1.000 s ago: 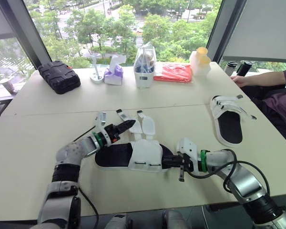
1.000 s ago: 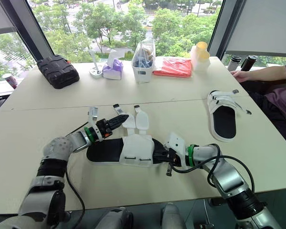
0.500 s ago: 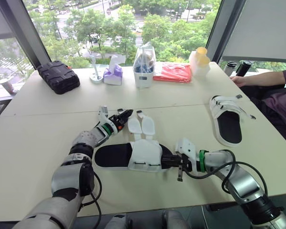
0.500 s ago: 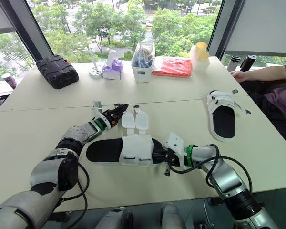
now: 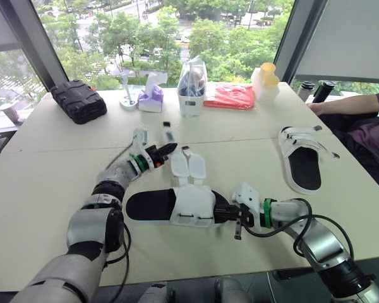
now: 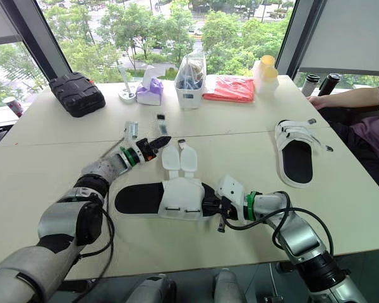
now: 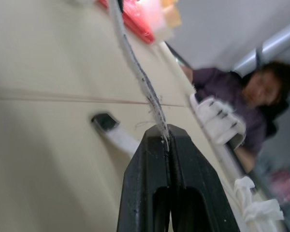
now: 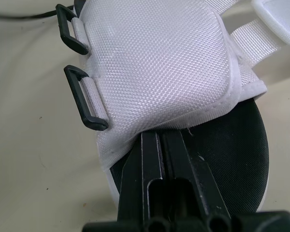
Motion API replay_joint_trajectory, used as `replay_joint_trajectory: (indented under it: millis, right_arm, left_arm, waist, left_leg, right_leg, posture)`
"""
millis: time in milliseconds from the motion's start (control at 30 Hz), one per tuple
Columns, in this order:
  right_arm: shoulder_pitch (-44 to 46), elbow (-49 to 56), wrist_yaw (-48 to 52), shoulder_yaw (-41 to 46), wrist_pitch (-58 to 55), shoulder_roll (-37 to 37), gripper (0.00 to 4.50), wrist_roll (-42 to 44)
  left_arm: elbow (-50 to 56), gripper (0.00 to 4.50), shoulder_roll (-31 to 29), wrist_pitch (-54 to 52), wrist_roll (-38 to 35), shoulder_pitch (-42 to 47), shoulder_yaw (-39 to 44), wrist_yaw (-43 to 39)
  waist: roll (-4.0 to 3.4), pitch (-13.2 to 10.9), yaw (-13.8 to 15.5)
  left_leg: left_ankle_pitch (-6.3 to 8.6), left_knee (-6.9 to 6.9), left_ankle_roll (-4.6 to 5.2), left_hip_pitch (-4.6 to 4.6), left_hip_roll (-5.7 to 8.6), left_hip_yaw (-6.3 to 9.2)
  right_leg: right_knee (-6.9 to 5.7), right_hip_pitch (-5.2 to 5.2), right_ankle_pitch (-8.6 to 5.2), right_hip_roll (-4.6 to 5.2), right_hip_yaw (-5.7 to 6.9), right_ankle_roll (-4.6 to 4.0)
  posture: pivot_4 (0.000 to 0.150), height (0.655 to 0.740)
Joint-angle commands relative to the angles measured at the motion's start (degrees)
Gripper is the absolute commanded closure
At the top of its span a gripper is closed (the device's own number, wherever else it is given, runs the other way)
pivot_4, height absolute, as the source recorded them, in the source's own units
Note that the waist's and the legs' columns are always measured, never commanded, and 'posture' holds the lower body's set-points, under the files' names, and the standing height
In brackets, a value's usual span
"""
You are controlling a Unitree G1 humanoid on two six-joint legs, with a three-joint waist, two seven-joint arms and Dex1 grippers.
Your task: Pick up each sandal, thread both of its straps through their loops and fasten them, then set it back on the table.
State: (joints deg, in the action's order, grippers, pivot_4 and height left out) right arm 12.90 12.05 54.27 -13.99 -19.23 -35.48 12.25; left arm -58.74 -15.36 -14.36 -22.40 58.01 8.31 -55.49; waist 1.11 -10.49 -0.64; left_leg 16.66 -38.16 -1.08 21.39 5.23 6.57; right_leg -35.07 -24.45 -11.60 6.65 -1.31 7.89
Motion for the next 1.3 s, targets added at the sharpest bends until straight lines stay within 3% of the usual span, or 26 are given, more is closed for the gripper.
replay_joint_trajectory:
  millis: [33,100,167,267,367,433,600,700,800,900,967,1067,1200,1300]
  right_arm:
    - [-1.0,-2.4,-0.4,-0.1,0.0,-0.9,4.50,-1.9]
    - [-0.9,-2.7,-0.3,-0.2,0.7,-1.1,4.50,-2.1]
    - [-0.6,-3.1,-0.2,-0.3,1.1,-0.9,4.50,-2.1]
    - [0.0,-4.3,-0.2,-0.7,1.9,-0.6,4.50,-2.5]
    - [0.4,-5.2,-0.3,-0.8,2.6,-0.3,4.50,-2.6]
    - [0.4,-5.4,-0.4,-0.8,2.8,-0.2,4.50,-2.5]
    - [0.7,-6.4,-0.7,-1.0,3.5,0.3,4.50,-2.7]
    - [0.9,-7.1,-0.4,-1.0,3.9,0.3,4.50,-2.7]
    - [1.2,-7.5,-0.4,-1.2,4.1,0.5,4.50,-2.8]
    - [1.1,-7.7,-0.5,-1.3,4.3,0.5,4.50,-2.9]
    - [1.0,-7.7,-0.5,-1.5,4.5,0.6,4.50,-3.0]
    - [1.0,-7.8,-0.7,-1.7,4.6,0.7,4.50,-3.1]
    - [1.3,-8.2,-0.7,-1.6,4.8,0.6,4.50,-3.0]
    - [1.3,-8.7,-0.6,-1.7,5.1,0.7,4.50,-3.1]
  left_arm:
    - [16.0,4.49,-1.8,17.5,10.7,-1.4,-10.2,-5.8]
    - [21.5,4.49,-3.3,27.4,15.7,-4.0,-14.7,-7.3]
    - [26.2,4.49,-6.7,45.5,23.1,-6.5,-20.1,-8.3]
    - [24.1,4.49,-10.6,69.8,32.1,-6.6,-23.3,-3.1]
    - [19.8,4.49,-13.3,99.8,50.6,-5.1,-18.6,4.9]
    - [16.0,4.49,-13.2,106.5,56.8,-4.4,-15.2,10.2]
    - [18.2,4.49,-14.8,106.9,72.6,-4.2,-11.8,32.9]
    - [20.2,4.49,-17.1,106.1,86.0,-3.6,-13.0,47.7]
    - [22.9,4.49,-23.0,93.2,104.9,-0.7,-26.9,76.1]
    - [20.7,4.49,-26.0,82.0,116.1,3.5,-40.6,99.1]
    - [18.7,4.49,-26.8,76.6,120.4,5.9,-47.8,110.2]
    - [15.3,4.49,-26.9,71.9,122.9,8.7,-55.1,119.9]
    - [12.1,2.69,-26.9,70.6,120.6,10.5,-59.5,124.9]
    - [9.5,1.17,-27.4,73.4,116.1,10.8,-59.6,123.8]
  waist:
    - [-0.01,0.0,0.0]
    - [-0.06,0.1,0.0]
    - [-0.11,0.1,-0.1]
    - [-0.08,0.1,0.1]
    - [-0.05,0.1,0.3]
    - [-0.07,0.1,0.4]
    - [-0.02,0.1,0.5]
    - [-0.03,0.1,0.2]
    - [0.02,0.1,0.2]
    - [0.03,0.1,0.2]
    - [0.04,0.1,0.2]
    - [0.04,0.1,0.0]
    - [0.05,0.1,0.0]
    - [0.06,0.1,0.0]
  left_leg:
    - [-0.04,0.02,-0.08,0.00,-0.03,0.00]
    - [-0.06,0.03,-0.13,-0.02,-0.03,-0.01]
    - [0.00,0.07,-0.01,-0.05,-0.03,-0.03]
    - [-0.01,0.14,-0.02,-0.06,-0.05,-0.03]
    - [-0.03,0.13,-0.05,-0.04,-0.05,-0.03]
    - [-0.03,0.13,-0.05,-0.03,-0.05,-0.05]
    - [-0.03,0.12,-0.02,-0.06,-0.03,-0.03]
    - [-0.03,0.11,-0.02,-0.08,-0.02,-0.04]
    - [-0.03,0.11,-0.02,-0.09,0.03,-0.03]
    - [-0.03,0.11,-0.02,-0.10,0.04,-0.03]
    - [-0.03,0.10,-0.01,-0.11,0.04,-0.02]
    - [-0.02,0.11,0.00,-0.10,0.05,-0.01]
    - [-0.02,0.11,0.01,-0.08,0.05,-0.01]
    - [-0.02,0.11,0.01,-0.08,0.05,-0.01]
  right_leg:
    - [0.01,0.00,0.01,0.01,-0.01,-0.01]
    - [0.04,0.01,0.01,0.03,-0.03,-0.01]
    - [0.06,0.01,0.01,0.04,-0.05,-0.01]
    - [0.07,0.00,0.01,0.03,-0.06,-0.03]
    - [0.16,0.00,0.05,0.04,-0.06,-0.08]
    - [0.19,0.01,0.05,0.03,-0.05,-0.08]
    - [0.17,0.06,0.05,0.01,-0.02,-0.05]
    - [0.14,0.06,0.05,0.01,-0.02,-0.04]
    - [0.06,0.06,0.04,-0.01,0.02,-0.03]
    - [0.00,0.09,-0.01,0.00,0.02,0.05]
    - [-0.03,0.09,-0.10,0.00,0.02,0.20]
    - [-0.07,0.09,-0.18,0.00,0.03,0.32]
    - [-0.09,0.05,-0.18,-0.01,0.06,0.32]
    - [-0.09,0.05,-0.18,0.00,0.06,0.32]
  posture:
    - [0.150,0.7400]
    - [0.150,0.7400]
    - [0.150,0.7400]
    - [0.150,0.7400]
    - [0.150,0.7400]
    - [0.150,0.7400]
    - [0.150,0.7400]
    - [0.150,0.7400]
    - [0.150,0.7400]
    - [0.150,0.7400]
    - [0.150,0.7400]
    - [0.150,0.7400]
    - [0.150,0.7400]
    - [0.150,0.7400]
